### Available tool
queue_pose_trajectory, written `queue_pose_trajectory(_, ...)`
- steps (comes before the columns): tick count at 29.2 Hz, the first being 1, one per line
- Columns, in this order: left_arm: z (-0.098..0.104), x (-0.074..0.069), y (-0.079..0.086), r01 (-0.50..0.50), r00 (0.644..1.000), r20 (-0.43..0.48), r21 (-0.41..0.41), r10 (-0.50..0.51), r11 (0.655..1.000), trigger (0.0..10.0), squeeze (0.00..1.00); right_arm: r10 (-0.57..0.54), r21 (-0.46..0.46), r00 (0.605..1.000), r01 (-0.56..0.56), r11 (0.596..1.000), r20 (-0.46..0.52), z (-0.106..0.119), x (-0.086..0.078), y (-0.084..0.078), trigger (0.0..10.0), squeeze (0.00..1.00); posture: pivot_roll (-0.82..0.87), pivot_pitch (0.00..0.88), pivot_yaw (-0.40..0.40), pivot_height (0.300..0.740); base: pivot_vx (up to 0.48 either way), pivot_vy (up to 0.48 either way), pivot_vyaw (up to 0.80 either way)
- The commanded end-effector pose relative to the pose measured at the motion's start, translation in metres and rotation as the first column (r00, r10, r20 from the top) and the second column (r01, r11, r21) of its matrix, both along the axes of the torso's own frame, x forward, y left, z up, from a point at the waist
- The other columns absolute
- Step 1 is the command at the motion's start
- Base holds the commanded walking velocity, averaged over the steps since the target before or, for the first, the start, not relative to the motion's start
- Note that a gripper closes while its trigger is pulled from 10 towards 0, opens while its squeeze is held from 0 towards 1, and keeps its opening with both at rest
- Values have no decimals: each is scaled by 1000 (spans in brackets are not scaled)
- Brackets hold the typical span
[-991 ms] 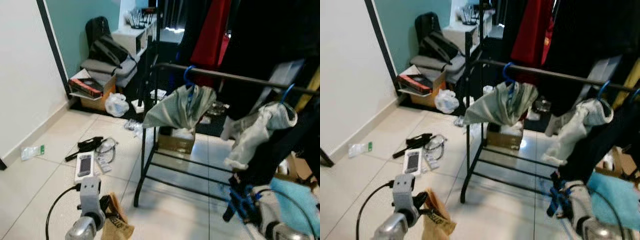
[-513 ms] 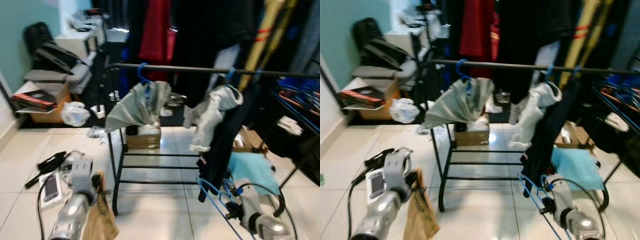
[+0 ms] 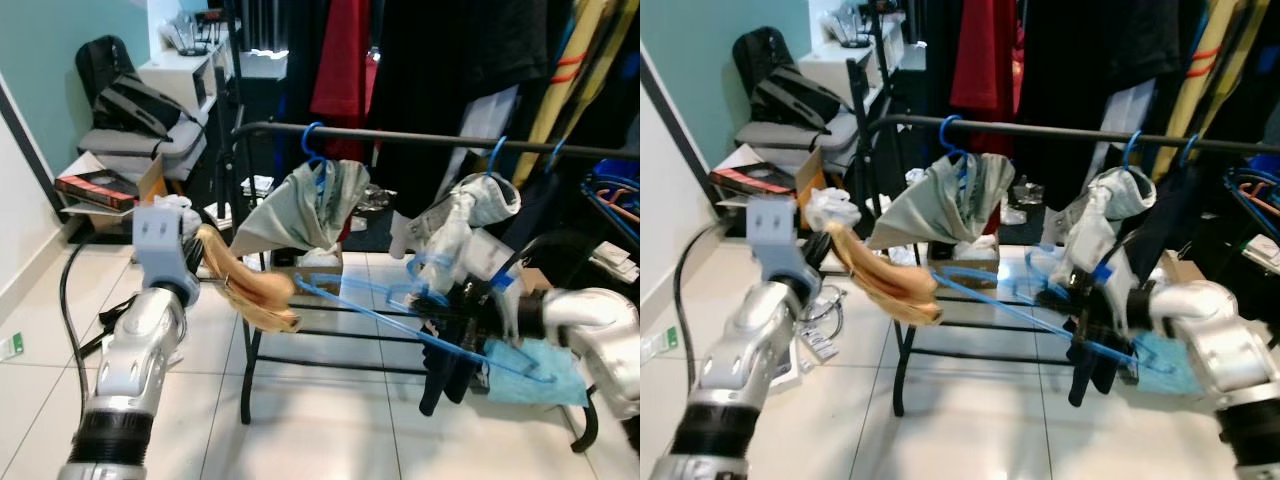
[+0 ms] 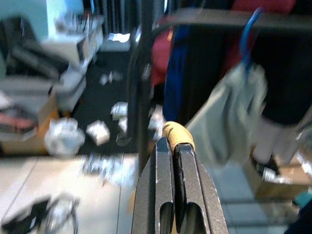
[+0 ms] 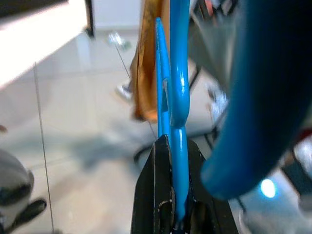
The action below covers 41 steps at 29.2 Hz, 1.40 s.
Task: Hang hanger
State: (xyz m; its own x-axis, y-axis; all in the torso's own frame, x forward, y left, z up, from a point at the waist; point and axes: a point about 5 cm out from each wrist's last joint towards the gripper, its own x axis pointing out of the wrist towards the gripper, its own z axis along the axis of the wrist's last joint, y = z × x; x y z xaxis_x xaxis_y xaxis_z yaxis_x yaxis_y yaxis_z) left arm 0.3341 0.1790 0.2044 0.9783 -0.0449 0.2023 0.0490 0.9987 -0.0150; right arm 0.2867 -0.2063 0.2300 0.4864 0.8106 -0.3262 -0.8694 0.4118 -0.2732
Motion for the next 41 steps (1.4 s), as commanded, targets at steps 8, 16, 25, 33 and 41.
queue_pose_trajectory(8,17,-5,-13,57,998,-28,-21,-57,998,10000,0,48,-34,998,-46,998,44,24,-7,7,10000,0,-96,0,-2,740,0,0,0)
queue_pose_trajectory(16,17,-1,-16,77,994,-88,90,-70,993,10000,0,70,-17,997,-70,997,11,25,-16,17,10000,0,-97,0,6,740,0,0,0)
queue_pose_trajectory(25,12,0,-11,78,988,-154,317,-30,945,10000,0,13,-50,1000,-11,999,28,17,-6,9,10000,0,-91,0,1,740,0,0,0)
queue_pose_trajectory(33,13,-5,-33,184,972,-201,338,-120,923,10000,0,-52,-45,998,54,998,43,11,2,3,10000,0,-92,0,4,740,0,0,0)
queue_pose_trajectory(41,9,-6,-50,235,960,-228,354,-160,905,10000,0,-23,-46,1000,23,999,-2,-1,-1,6,10000,0,-93,0,12,740,0,0,0)
